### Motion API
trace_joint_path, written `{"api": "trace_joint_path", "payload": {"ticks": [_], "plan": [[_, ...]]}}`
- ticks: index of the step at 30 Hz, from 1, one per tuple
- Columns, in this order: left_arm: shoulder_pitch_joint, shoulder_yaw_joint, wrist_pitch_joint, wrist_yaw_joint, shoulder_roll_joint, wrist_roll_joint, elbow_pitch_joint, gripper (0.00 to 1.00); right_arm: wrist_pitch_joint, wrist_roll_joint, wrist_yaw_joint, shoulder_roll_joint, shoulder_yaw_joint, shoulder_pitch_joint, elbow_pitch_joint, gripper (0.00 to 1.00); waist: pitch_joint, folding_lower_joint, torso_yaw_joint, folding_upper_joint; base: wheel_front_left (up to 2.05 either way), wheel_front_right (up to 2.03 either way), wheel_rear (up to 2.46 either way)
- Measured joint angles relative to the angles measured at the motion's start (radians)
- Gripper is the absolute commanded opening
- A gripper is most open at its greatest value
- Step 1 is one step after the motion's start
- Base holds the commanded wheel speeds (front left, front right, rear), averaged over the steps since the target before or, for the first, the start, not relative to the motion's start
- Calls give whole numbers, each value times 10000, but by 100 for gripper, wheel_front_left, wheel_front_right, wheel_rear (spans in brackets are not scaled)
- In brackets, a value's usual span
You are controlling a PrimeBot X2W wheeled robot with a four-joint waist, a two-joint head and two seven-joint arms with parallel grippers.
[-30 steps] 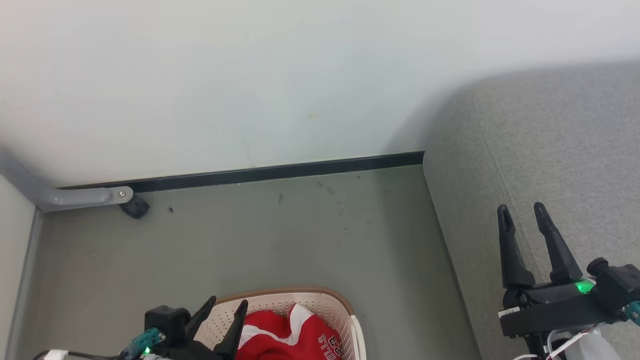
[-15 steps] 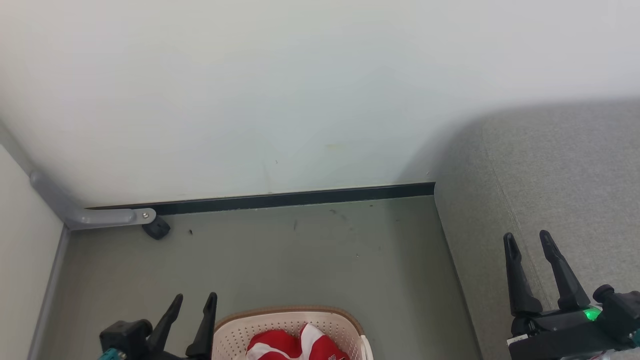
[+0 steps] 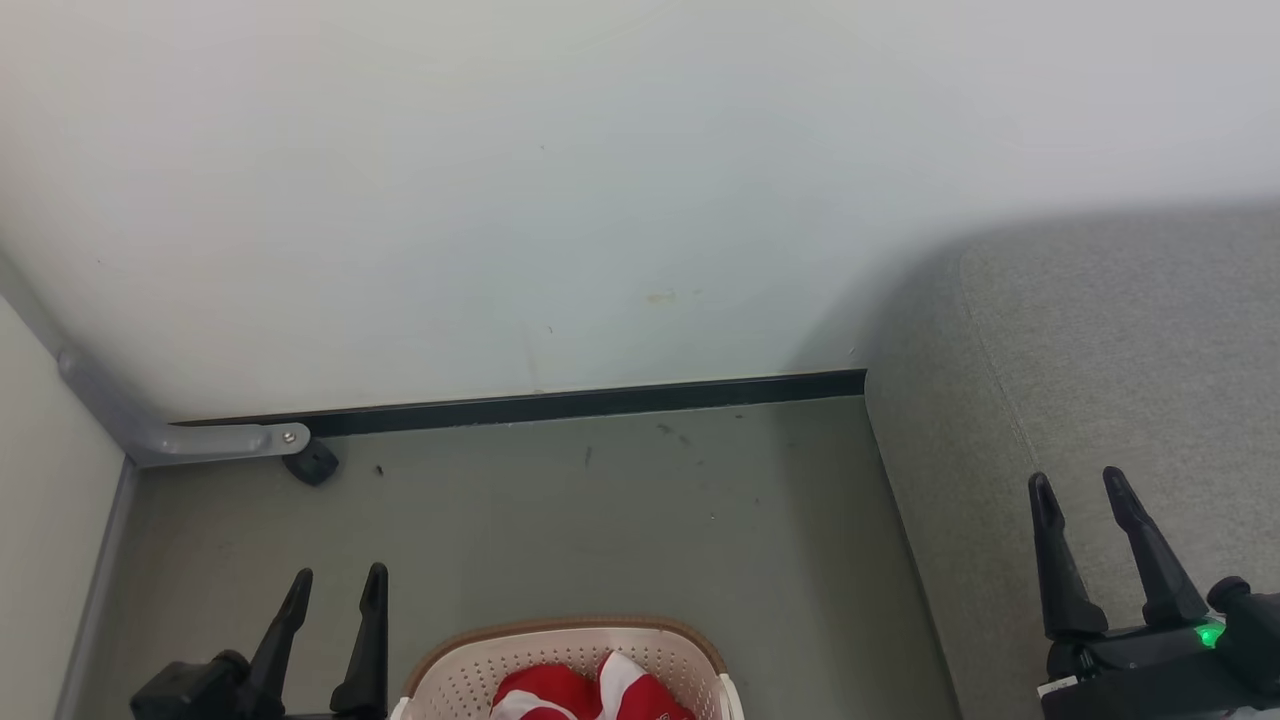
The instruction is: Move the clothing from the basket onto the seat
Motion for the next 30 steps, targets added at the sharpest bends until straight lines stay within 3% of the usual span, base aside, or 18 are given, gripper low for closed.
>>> {"api": "trace_joint_path", "payload": {"ticks": [12,30], "plan": [[445,201,0,190,13,474,-1193,100,0,-174,-209,-236,-167,-16,-244,100,163,0,-41,0,0,0,0],[638,228,0,313,40,838,-1919,100,6,-174,-226,-339,-236,-104,-470,100,541,1,-220,0,0,0,0]]}}
